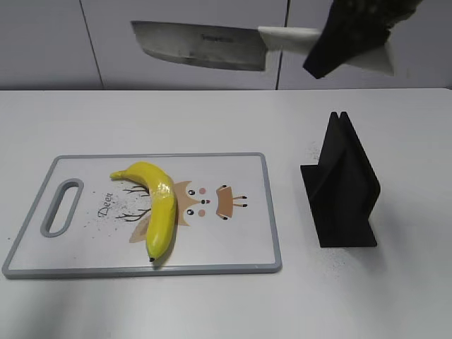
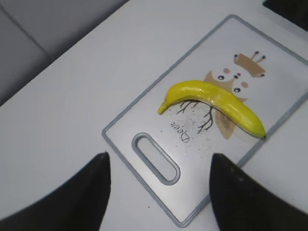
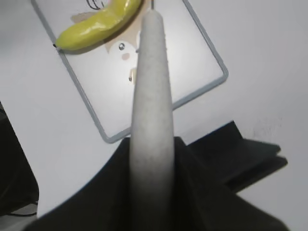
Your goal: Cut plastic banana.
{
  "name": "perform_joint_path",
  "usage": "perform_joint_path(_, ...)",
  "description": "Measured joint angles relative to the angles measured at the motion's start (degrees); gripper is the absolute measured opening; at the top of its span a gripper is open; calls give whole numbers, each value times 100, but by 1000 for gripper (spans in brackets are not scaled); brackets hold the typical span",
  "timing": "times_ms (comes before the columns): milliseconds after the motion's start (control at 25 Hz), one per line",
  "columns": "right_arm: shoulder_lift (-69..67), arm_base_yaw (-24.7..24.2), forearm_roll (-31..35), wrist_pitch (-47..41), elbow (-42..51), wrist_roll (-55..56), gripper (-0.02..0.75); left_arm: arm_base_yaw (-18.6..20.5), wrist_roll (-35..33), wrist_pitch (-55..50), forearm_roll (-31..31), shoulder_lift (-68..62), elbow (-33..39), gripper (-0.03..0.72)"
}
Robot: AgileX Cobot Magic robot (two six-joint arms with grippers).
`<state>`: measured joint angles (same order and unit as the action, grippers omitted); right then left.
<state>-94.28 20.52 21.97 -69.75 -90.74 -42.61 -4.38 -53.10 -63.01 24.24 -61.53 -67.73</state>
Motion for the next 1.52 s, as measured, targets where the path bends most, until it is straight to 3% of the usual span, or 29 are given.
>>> perform_joint_path(160,-527,148,106,0,-436,-652,160,-416,-663,-573,20,-1096,-1004,610)
perform_joint_path(320,-998,424,106,-6,-783,-1026,160,-857,-1033,-638,-103,-1780,-1541,596)
perform_joint_path(520,-1358,637,284,-10,-1081,-1490,160,-1187,-1309,-661,-314,-2248,-1641,593)
perform_joint_path(840,-1385,649,703,-10,-1099,-2209,160,-1205,-1423,-649,-405,-2823,-1641,576)
perform_joint_path(1000,-1385,649,709,-10,-1099,-2243,160,-1205,-1269,-468,-412,-2907,-1641,447)
perform_joint_path(1160,-1385,649,737,60,-1099,-2259,160,-1205,-795,-366,-428,-2907,-1641,139)
perform_joint_path(1200,-1385,649,737,72,-1099,-2295,160,-1213,-795,-462,-435,-2913,-1641,101)
perform_joint_path(1520,-1385,649,721,203,-897,-2391,161,-1273,-311,-592,-584,-3064,-1641,93)
